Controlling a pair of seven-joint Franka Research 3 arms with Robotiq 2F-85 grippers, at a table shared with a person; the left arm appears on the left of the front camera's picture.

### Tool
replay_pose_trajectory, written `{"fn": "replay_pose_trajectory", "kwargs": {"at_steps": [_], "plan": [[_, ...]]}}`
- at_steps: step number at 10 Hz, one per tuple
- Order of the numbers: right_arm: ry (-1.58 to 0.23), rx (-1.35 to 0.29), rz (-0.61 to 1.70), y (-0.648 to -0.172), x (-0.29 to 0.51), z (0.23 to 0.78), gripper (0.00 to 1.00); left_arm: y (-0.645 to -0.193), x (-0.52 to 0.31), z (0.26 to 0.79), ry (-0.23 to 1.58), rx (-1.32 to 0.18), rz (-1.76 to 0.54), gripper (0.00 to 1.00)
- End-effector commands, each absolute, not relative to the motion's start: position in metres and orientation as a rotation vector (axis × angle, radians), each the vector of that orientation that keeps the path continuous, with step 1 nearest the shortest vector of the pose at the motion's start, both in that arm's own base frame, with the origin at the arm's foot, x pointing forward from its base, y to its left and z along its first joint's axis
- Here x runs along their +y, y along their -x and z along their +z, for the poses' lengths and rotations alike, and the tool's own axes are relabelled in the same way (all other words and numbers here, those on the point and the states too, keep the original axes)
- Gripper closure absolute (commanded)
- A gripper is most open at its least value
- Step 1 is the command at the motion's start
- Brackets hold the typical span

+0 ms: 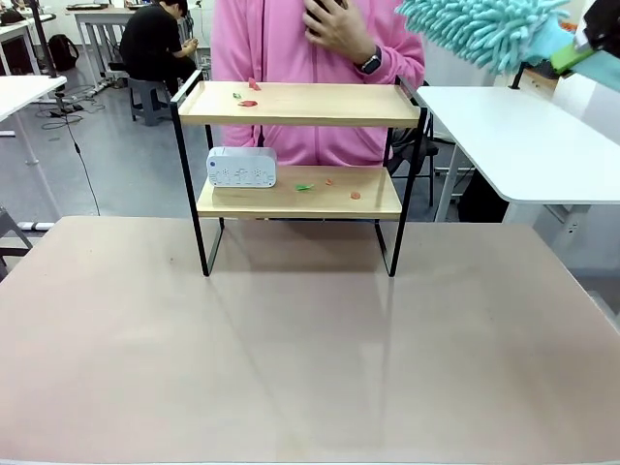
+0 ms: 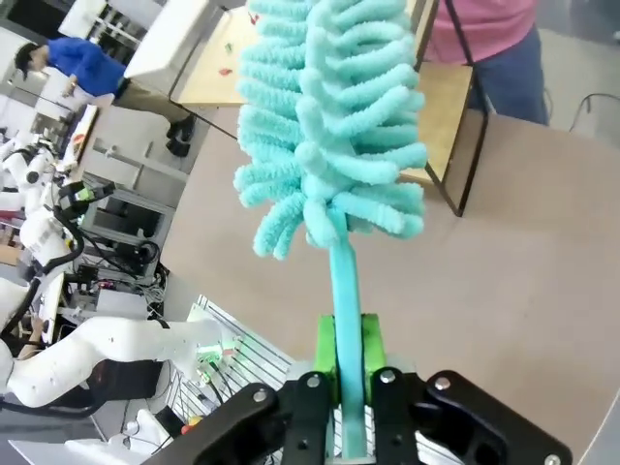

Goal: Clean the shelf.
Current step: Clean the specific tier of the Shelf with the Duster once objects are removed.

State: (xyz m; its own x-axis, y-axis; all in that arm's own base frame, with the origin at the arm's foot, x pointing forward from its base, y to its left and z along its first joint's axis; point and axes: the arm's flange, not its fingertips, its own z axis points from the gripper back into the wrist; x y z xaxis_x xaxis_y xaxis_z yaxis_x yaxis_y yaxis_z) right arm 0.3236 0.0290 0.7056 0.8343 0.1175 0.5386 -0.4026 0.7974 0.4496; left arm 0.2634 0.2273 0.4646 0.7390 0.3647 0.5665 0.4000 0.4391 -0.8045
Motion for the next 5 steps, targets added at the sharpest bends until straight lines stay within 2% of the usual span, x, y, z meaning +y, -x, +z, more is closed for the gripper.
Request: {"fn": "replay_pose_trajectory", "kwargs": {"at_steps": [1,2,5], "plan": [[-0.437,-0.497,0.283,-0.320,0.064,0.701,0.88,-0.265,0.226,0.466,1.158,-0.806,-0.039,0.00],[-0.361,-0.495,0.236,-0.327,0.084,0.702,0.88,-0.265,0.226,0.466,1.158,-0.806,-0.039,0.00],[-0.285,-0.453,0.189,-0.358,0.143,0.693,0.88,-0.265,0.226,0.466,1.158,-0.806,-0.039,0.00]]}}
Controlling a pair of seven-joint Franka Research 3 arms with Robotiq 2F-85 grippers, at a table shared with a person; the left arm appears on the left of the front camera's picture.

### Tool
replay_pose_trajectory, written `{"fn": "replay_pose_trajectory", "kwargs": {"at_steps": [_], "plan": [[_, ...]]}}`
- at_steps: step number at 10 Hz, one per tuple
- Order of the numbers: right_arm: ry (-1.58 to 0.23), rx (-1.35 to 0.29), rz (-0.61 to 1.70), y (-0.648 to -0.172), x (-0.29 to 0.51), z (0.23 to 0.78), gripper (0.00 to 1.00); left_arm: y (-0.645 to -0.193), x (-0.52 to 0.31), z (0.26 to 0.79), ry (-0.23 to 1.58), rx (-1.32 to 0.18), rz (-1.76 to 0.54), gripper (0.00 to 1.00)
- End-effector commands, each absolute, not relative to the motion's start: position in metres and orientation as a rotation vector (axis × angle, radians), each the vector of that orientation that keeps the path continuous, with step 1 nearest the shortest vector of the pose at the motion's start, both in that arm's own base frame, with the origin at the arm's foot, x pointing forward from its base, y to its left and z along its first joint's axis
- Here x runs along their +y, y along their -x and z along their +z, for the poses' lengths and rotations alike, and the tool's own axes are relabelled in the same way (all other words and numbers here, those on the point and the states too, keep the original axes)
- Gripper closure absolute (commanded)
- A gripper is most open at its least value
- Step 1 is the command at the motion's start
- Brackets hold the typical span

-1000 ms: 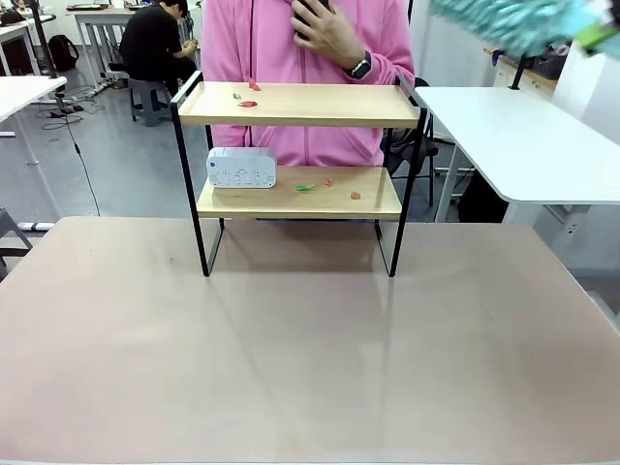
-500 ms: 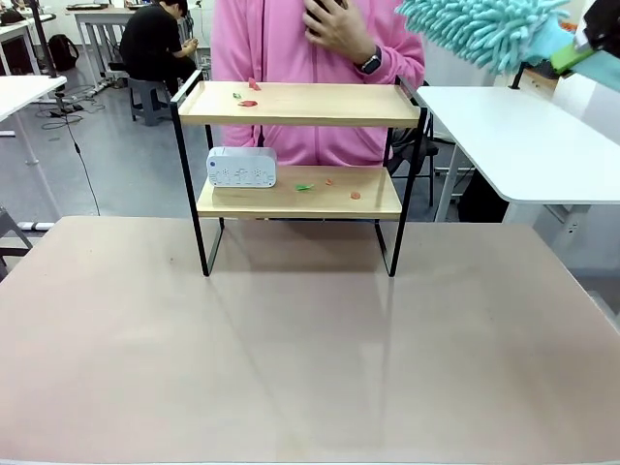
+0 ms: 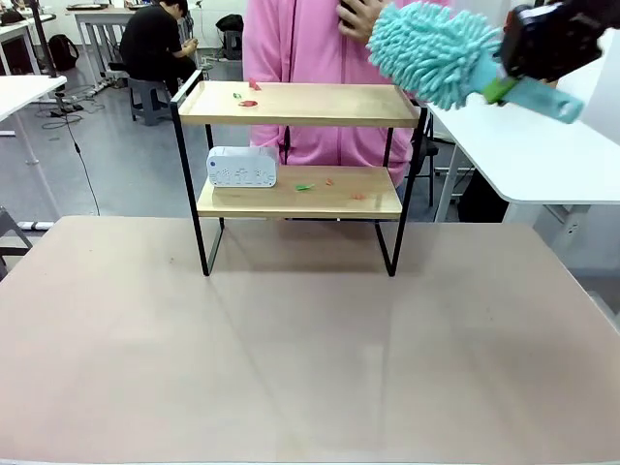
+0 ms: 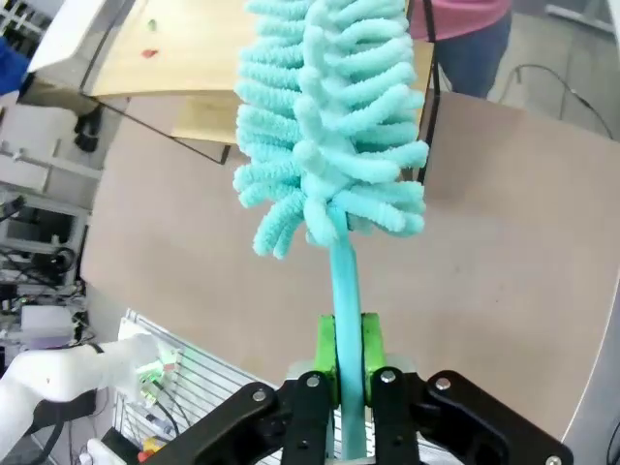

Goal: Clean the shelf.
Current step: Clean the specific tier of the Shelf with the Duster once objects are removed.

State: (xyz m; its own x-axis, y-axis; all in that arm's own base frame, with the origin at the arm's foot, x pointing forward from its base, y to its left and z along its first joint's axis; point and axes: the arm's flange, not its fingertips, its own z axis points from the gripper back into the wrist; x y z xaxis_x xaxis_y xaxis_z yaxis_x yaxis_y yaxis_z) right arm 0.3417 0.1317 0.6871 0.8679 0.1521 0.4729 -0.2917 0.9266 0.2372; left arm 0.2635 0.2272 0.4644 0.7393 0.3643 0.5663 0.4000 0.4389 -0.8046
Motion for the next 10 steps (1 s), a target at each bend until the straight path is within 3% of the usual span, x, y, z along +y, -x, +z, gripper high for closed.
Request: {"fn": "replay_pose_trajectory", "kwargs": {"at_steps": [1,10], "plan": [[-0.263,-0.467,0.161,-0.365,0.157,0.690,0.88,-0.265,0.226,0.466,1.158,-0.806,-0.039,0.00],[-0.212,-0.513,0.191,-0.426,0.243,0.657,0.88,-0.265,0.226,0.466,1.158,-0.806,-0.039,0.00]]}}
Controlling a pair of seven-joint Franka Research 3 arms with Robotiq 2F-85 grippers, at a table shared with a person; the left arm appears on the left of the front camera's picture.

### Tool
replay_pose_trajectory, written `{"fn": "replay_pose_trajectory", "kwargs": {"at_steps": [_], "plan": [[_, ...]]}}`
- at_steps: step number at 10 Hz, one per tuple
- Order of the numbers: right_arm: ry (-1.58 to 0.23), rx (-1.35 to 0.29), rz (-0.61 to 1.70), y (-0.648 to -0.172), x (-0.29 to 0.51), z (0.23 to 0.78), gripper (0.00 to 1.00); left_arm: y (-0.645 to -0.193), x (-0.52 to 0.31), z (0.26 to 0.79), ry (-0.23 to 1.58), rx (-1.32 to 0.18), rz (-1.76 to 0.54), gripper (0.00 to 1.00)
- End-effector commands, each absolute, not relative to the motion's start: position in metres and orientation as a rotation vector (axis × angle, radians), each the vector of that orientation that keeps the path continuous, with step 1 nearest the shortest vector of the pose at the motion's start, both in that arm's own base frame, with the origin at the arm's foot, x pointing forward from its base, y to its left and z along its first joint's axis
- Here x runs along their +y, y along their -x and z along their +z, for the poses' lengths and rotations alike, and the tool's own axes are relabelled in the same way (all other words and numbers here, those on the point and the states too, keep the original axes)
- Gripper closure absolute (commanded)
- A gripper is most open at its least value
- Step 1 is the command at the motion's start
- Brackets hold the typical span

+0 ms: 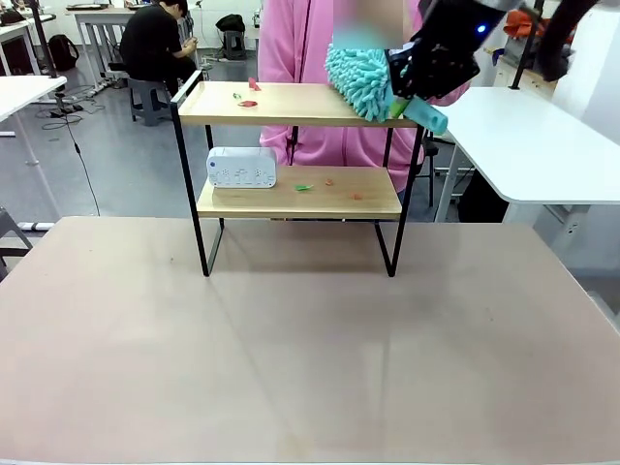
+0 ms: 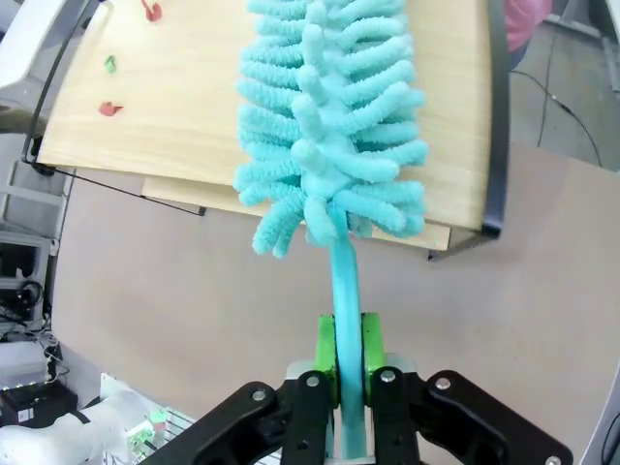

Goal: Clean the shelf.
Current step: Clean the specific tier of the Shelf with the Duster once objects are removed.

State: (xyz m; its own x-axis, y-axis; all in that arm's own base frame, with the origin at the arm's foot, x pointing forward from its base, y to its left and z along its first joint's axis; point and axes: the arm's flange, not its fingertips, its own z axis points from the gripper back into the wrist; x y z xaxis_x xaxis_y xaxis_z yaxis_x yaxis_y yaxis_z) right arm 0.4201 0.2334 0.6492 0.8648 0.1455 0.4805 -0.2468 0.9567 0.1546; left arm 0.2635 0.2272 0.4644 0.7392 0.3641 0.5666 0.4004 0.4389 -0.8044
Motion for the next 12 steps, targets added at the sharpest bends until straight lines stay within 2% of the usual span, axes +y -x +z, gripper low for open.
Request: {"fn": "replay_pose_trajectory", "kwargs": {"at_steps": [1,8,12], "plan": [[-0.218,-0.503,0.217,-0.432,0.252,0.658,0.88,-0.265,0.226,0.466,1.158,-0.806,-0.039,0.00],[-0.194,-0.407,0.417,-0.466,0.334,0.659,0.88,-0.265,0.226,0.466,1.158,-0.806,-0.039,0.00],[-0.257,-0.300,0.614,-0.465,0.318,0.658,0.88,-0.265,0.226,0.466,1.158,-0.806,-0.039,0.00]]}}
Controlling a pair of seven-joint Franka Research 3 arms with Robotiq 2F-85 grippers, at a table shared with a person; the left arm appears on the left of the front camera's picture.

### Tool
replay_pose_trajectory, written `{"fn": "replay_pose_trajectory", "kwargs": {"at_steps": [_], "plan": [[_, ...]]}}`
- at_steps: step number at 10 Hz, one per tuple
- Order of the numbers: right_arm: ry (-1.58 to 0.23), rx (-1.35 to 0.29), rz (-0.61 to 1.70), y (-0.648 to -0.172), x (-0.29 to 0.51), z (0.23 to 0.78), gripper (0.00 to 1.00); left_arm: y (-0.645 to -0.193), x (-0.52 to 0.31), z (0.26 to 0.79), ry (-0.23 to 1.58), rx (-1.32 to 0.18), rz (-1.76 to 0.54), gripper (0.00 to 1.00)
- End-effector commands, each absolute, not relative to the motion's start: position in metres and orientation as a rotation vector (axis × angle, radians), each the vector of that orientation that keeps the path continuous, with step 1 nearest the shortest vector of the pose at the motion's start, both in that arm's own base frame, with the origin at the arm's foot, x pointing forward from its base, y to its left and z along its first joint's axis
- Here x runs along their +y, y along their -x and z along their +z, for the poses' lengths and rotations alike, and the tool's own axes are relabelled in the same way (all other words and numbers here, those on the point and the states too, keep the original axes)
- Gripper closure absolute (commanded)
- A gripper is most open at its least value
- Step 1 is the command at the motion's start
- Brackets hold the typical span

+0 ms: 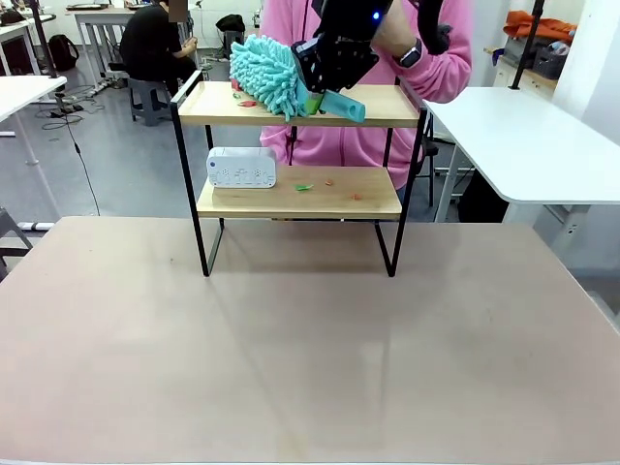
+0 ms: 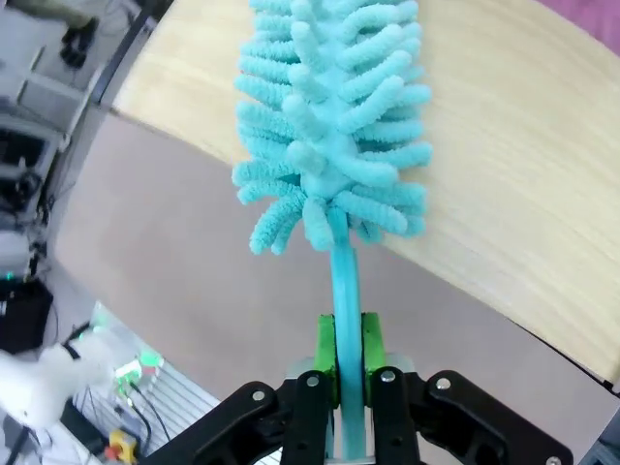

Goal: Clean the shelf.
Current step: Clean the specific tier of the Shelf with the Duster once objects are removed.

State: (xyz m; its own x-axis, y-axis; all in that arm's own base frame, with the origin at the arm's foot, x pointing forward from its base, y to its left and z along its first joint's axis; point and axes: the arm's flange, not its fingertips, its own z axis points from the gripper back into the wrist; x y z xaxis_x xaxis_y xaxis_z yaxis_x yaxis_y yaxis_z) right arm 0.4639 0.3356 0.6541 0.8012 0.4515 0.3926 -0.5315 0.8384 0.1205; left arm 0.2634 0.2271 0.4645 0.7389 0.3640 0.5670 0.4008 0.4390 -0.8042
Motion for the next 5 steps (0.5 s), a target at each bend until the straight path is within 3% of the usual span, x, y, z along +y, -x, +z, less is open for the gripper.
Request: {"fn": "replay_pose_trajectory", "kwargs": {"at_steps": [1,4,5], "plan": [[-0.274,-0.270,0.701,-0.463,0.304,0.657,0.88,-0.265,0.226,0.466,1.158,-0.806,-0.039,0.00],[-0.378,-0.134,0.952,-0.451,0.274,0.651,0.88,-0.265,0.226,0.466,1.158,-0.806,-0.039,0.00],[-0.445,-0.017,1.082,-0.445,0.259,0.647,0.88,-0.265,0.226,0.466,1.158,-0.806,-0.039,0.00]]}}
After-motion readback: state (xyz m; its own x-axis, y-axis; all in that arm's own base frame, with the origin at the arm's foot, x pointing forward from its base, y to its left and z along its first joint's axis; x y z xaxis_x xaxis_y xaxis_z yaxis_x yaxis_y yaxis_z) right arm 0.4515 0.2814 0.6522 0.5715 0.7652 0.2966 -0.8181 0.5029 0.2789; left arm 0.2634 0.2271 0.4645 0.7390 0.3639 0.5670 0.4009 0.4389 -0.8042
